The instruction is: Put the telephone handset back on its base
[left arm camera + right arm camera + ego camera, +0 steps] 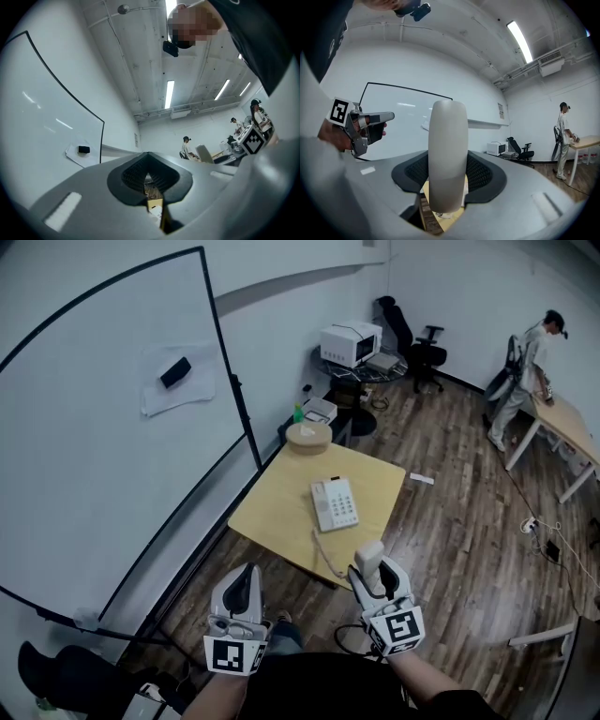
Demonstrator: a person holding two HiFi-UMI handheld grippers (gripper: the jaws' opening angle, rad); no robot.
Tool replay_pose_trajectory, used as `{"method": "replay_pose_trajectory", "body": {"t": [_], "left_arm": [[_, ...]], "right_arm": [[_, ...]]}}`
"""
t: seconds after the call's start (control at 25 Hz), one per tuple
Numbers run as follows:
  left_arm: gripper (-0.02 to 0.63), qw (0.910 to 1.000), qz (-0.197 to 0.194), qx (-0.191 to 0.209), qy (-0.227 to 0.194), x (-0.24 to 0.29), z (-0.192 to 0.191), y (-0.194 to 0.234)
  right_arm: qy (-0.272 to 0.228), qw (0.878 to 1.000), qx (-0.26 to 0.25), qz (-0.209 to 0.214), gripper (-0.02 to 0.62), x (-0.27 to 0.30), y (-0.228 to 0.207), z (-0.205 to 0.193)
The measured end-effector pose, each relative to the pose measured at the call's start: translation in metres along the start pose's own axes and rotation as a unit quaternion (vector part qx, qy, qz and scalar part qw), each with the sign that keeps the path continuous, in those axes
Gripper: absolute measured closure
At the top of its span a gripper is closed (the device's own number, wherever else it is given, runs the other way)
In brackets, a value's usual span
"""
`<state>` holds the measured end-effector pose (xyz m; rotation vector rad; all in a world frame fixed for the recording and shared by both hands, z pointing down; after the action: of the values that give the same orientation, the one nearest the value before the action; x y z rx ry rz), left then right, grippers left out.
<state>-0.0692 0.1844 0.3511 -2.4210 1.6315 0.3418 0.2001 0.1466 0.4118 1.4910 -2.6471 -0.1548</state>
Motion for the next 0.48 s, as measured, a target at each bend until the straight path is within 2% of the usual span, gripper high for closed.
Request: {"method": "replay_pose_trajectory", "body": {"t": [0.48], "left_arm": [[0.606, 0.9996, -0.007, -0.026, -0.003, 0.080, -0.028, 0.077]], "right_arm": [[0.023, 1.000, -0.004, -0.018, 0.371, 0.092, -0.016, 0.005]]}}
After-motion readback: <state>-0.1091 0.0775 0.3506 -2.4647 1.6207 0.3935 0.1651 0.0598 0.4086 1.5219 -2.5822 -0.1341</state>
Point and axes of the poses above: the fingertips, and each gripper's own axes: x forward along the fingers, y to its left, z out of its top, the point moved 8 cm from there along -x, backward along the fingers, and after that the axes turned 7 degrees about -x, right-handed, at the moved point
